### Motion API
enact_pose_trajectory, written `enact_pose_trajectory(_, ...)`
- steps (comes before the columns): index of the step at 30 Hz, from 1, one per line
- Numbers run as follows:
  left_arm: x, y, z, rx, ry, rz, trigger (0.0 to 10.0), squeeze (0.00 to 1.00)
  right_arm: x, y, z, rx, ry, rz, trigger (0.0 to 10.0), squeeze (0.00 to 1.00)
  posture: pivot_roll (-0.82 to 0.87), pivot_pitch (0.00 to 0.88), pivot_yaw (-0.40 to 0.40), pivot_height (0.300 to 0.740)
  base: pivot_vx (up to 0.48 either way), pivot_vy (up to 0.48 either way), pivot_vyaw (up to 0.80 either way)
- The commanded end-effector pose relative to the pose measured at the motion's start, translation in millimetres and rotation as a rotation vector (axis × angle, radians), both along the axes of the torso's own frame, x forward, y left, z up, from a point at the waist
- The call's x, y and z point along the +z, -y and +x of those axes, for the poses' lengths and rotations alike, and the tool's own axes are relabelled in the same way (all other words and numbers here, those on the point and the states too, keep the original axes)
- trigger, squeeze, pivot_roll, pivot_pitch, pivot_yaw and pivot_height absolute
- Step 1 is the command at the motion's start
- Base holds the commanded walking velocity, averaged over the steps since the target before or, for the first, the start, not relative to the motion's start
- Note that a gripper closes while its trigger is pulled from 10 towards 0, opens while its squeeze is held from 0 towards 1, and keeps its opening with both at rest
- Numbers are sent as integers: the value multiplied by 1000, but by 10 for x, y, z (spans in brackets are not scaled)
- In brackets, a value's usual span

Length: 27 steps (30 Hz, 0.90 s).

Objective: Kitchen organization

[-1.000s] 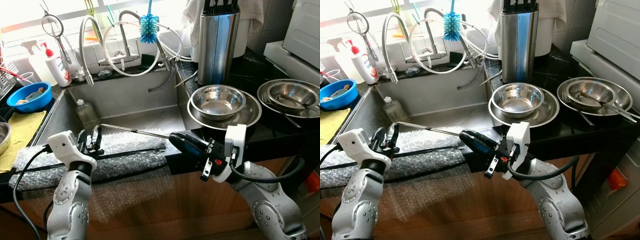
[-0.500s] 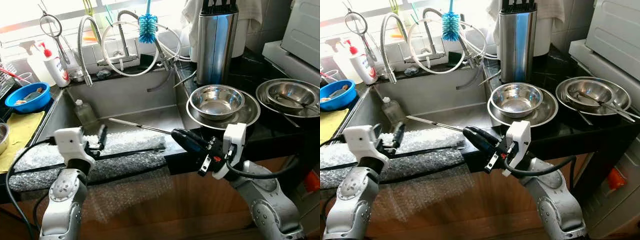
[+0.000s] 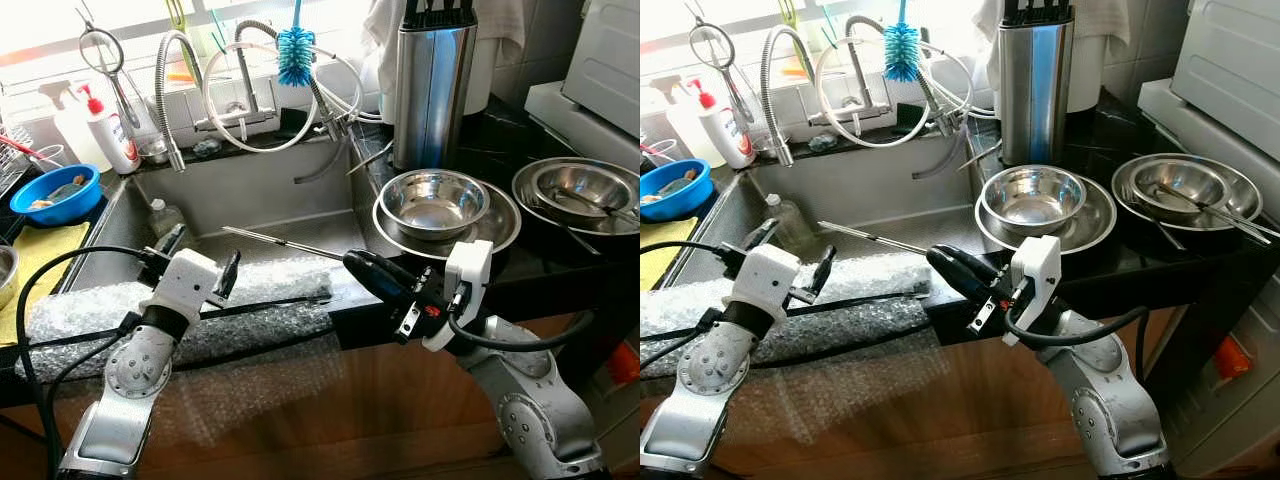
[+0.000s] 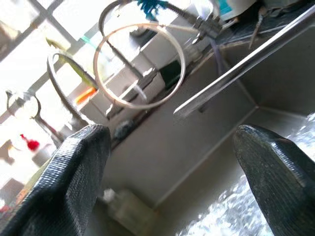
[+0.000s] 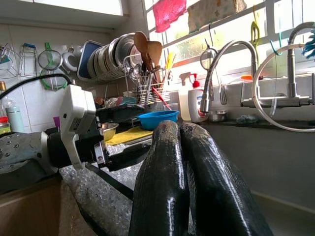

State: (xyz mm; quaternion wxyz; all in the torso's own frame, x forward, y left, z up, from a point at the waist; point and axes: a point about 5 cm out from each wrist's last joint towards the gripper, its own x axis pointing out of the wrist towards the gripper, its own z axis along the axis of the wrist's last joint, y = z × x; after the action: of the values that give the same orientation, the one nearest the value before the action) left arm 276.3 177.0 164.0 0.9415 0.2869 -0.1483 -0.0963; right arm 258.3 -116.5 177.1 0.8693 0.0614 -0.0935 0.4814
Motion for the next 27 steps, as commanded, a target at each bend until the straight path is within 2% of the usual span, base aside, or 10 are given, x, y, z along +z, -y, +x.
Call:
enact_pose_trajectory(1, 29, 9, 30, -15, 25, 59, 10000, 0, 42, -40, 2, 29, 18, 1, 10000, 0, -91, 0, 157, 740, 0, 0, 0)
enact_pose_trajectory(15, -12, 99, 19, -50, 30, 122, 10000, 0, -47, -152, -130, 151, -21, -36, 10000, 0, -93, 0, 155, 740, 0, 0, 0)
enact_pose_trajectory(22, -72, 106, 9, -51, 28, 212, 10000, 0, -51, -149, -130, 145, -18, -43, 10000, 0, -94, 0, 155, 740, 0, 0, 0)
enact_pose_trajectory(23, -98, 69, 18, -25, 20, 258, 9176, 0, -47, -147, -124, 139, -15, -45, 10000, 0, -93, 0, 154, 740, 0, 0, 0)
enact_pose_trajectory(25, -116, 24, 28, 2, 11, 283, 9216, 0, -42, -143, -117, 132, -10, -49, 10000, 0, -93, 0, 155, 740, 0, 0, 0)
enact_pose_trajectory(26, -129, -10, 31, 15, 4, 312, 10000, 0, -35, -130, -101, 118, -3, -52, 10000, 0, -92, 0, 153, 740, 0, 0, 0)
enact_pose_trajectory(27, -140, -26, 30, 14, 0, 330, 10000, 0, -31, -119, -87, 107, 0, -54, 10000, 0, -89, 0, 152, 740, 0, 0, 0)
